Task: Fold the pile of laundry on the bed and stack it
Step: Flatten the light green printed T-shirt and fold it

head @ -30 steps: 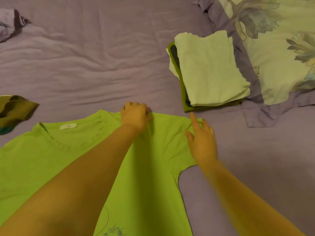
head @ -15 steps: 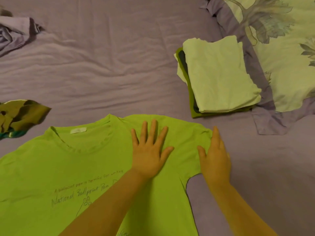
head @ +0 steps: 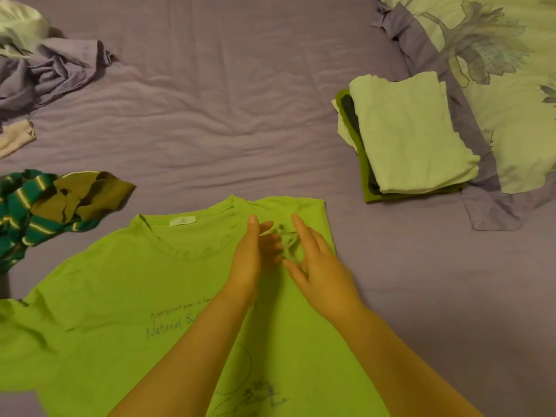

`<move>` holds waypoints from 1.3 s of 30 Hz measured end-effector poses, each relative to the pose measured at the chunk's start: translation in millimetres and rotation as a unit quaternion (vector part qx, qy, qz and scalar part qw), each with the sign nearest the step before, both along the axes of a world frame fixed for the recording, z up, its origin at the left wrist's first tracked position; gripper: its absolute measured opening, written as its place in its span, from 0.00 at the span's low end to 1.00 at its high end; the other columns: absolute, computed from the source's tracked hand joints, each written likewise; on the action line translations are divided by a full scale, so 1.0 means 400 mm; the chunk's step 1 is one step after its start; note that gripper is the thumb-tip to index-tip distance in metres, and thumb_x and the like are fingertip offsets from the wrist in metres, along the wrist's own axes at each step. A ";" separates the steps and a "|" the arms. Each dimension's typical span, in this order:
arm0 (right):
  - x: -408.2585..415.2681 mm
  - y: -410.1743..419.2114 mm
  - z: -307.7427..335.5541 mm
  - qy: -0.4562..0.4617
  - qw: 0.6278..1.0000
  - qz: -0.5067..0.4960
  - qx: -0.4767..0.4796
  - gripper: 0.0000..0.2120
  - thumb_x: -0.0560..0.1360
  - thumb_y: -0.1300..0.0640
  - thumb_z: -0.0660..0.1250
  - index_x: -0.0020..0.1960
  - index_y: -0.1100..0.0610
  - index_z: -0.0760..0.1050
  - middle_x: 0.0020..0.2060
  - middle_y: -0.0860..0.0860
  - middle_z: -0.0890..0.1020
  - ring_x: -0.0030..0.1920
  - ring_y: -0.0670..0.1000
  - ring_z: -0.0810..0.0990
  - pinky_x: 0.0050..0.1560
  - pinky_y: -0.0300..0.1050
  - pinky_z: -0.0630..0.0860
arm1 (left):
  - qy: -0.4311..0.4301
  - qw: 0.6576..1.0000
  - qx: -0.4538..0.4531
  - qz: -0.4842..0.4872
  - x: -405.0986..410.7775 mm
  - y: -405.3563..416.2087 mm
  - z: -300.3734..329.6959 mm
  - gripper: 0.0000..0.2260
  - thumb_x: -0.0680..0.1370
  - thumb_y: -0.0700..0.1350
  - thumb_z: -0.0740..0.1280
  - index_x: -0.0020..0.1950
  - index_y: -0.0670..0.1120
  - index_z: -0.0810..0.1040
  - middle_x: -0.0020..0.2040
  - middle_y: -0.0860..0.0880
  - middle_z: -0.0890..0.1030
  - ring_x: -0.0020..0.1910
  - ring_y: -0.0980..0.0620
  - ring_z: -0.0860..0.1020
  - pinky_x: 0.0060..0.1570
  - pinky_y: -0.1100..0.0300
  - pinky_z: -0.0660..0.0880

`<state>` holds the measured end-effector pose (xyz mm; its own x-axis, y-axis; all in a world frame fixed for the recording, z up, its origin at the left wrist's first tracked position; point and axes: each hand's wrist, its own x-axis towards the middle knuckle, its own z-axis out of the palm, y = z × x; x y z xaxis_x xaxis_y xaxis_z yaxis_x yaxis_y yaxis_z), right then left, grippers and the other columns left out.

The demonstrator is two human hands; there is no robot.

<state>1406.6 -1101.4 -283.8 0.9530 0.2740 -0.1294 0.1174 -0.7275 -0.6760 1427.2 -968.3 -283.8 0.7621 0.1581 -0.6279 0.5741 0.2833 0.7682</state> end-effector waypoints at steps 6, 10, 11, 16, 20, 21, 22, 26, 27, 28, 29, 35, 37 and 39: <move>-0.048 -0.051 -0.081 -0.014 0.975 -0.050 -0.218 0.23 0.80 0.55 0.60 0.74 0.53 0.64 0.74 0.53 0.63 0.73 0.56 0.62 0.69 0.53 0.62 | 0.057 0.986 0.134 -0.077 0.015 -0.009 -0.006 0.24 0.75 0.44 0.72 0.68 0.42 0.70 0.63 0.45 0.74 0.60 0.45 0.75 0.62 0.51 0.73; -0.077 -0.085 -0.098 0.000 0.952 -0.029 -0.303 0.27 0.81 0.44 0.45 0.66 0.54 0.75 0.65 0.58 0.76 0.64 0.64 0.74 0.58 0.66 0.71 | 0.056 0.991 0.106 -0.065 0.034 -0.013 -0.027 0.14 0.73 0.37 0.73 0.57 0.37 0.78 0.56 0.40 0.81 0.54 0.42 0.79 0.57 0.48 0.76; -0.080 -0.092 -0.101 0.003 0.950 -0.036 -0.310 0.31 0.81 0.42 0.40 0.66 0.55 0.75 0.64 0.59 0.76 0.63 0.65 0.75 0.58 0.67 0.71 | 0.039 0.987 0.131 -0.083 0.035 -0.013 -0.030 0.10 0.74 0.37 0.72 0.54 0.38 0.79 0.51 0.40 0.82 0.50 0.42 0.80 0.54 0.49 0.77; -0.090 -0.083 -0.117 0.019 0.944 -0.006 -0.329 0.35 0.78 0.34 0.41 0.71 0.53 0.69 0.69 0.59 0.71 0.67 0.65 0.70 0.62 0.70 0.65 | -0.061 0.918 0.364 -0.147 0.029 0.016 -0.053 0.08 0.78 0.42 0.65 0.56 0.46 0.79 0.43 0.42 0.81 0.38 0.48 0.77 0.38 0.57 0.69; -0.085 -0.087 -0.108 0.049 0.937 0.024 -0.346 0.42 0.74 0.28 0.40 0.70 0.56 0.70 0.68 0.60 0.71 0.67 0.65 0.71 0.61 0.70 0.67 | -0.071 0.865 0.464 -0.178 0.022 0.057 -0.080 0.10 0.80 0.48 0.63 0.60 0.50 0.76 0.51 0.47 0.81 0.51 0.45 0.78 0.43 0.55 0.72; -0.082 -0.089 -0.103 0.051 0.935 0.027 -0.350 0.43 0.73 0.27 0.39 0.70 0.56 0.70 0.68 0.61 0.71 0.67 0.66 0.71 0.60 0.70 0.67 | -0.071 0.856 0.478 -0.183 0.021 0.070 -0.084 0.11 0.79 0.49 0.63 0.62 0.50 0.75 0.53 0.47 0.80 0.53 0.45 0.77 0.45 0.54 0.73; -0.080 -0.090 -0.097 0.050 0.935 0.030 -0.350 0.44 0.72 0.27 0.39 0.70 0.56 0.70 0.68 0.61 0.71 0.67 0.66 0.70 0.60 0.70 0.67 | -0.072 0.852 0.485 -0.183 0.018 0.083 -0.087 0.13 0.79 0.49 0.64 0.63 0.49 0.75 0.55 0.46 0.79 0.55 0.45 0.76 0.47 0.53 0.73; -0.061 -0.024 -0.069 0.028 0.940 0.059 -0.334 0.38 0.76 0.31 0.40 0.71 0.53 0.68 0.70 0.60 0.69 0.69 0.65 0.67 0.62 0.71 0.63 | -0.087 0.813 0.544 -0.188 -0.019 0.135 -0.089 0.18 0.79 0.50 0.63 0.68 0.48 0.72 0.64 0.44 0.73 0.63 0.44 0.68 0.59 0.52 0.68; -0.055 0.007 -0.065 0.021 0.943 0.064 -0.327 0.36 0.77 0.33 0.39 0.71 0.52 0.69 0.70 0.59 0.69 0.70 0.65 0.66 0.63 0.71 0.63 | -0.092 0.783 0.575 -0.217 -0.037 0.145 -0.093 0.20 0.80 0.52 0.62 0.71 0.49 0.69 0.68 0.44 0.70 0.66 0.44 0.65 0.62 0.52 0.65; -0.050 0.040 -0.063 0.018 0.944 0.070 -0.323 0.35 0.78 0.35 0.39 0.71 0.52 0.69 0.70 0.59 0.69 0.70 0.65 0.66 0.63 0.70 0.63 | -0.094 0.752 0.601 -0.255 -0.058 0.153 -0.102 0.22 0.80 0.54 0.60 0.73 0.51 0.66 0.72 0.45 0.65 0.70 0.43 0.60 0.67 0.50 0.61; -0.047 0.071 -0.066 0.017 0.943 0.078 -0.322 0.34 0.78 0.36 0.38 0.70 0.52 0.70 0.70 0.59 0.70 0.70 0.65 0.66 0.64 0.70 0.64 | -0.089 0.725 0.618 -0.291 -0.081 0.162 -0.113 0.23 0.81 0.56 0.57 0.75 0.53 0.61 0.76 0.45 0.59 0.74 0.43 0.55 0.71 0.46 0.54; -0.069 0.171 -0.123 -0.003 0.937 0.080 -0.341 0.34 0.76 0.35 0.45 0.72 0.53 0.66 0.72 0.60 0.66 0.72 0.65 0.63 0.67 0.70 0.58 | -0.062 0.669 0.657 -0.343 -0.192 0.265 -0.169 0.26 0.80 0.64 0.46 0.77 0.59 0.47 0.79 0.50 0.43 0.77 0.43 0.39 0.69 0.40 0.30; -0.104 0.204 -0.133 -0.019 0.937 0.105 -0.334 0.34 0.77 0.34 0.43 0.73 0.53 0.64 0.73 0.60 0.64 0.73 0.64 0.61 0.69 0.69 0.57 | -0.070 0.658 0.661 -0.355 -0.221 0.319 -0.166 0.26 0.80 0.63 0.47 0.77 0.59 0.48 0.79 0.50 0.43 0.77 0.43 0.40 0.69 0.41 0.30; -0.148 0.249 -0.140 -0.029 0.939 0.141 -0.313 0.33 0.78 0.34 0.42 0.74 0.52 0.63 0.72 0.59 0.65 0.73 0.63 0.61 0.69 0.69 0.55 | -0.061 0.664 0.652 -0.361 -0.250 0.382 -0.150 0.27 0.80 0.63 0.48 0.78 0.58 0.49 0.79 0.49 0.44 0.77 0.43 0.42 0.71 0.42 0.33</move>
<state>1347.4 -1001.9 -339.8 0.8646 0.4036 -0.2993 0.3879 -0.9148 -0.1130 1327.1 -815.4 -343.9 0.9674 0.0737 -0.2423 0.1107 -0.9835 0.1432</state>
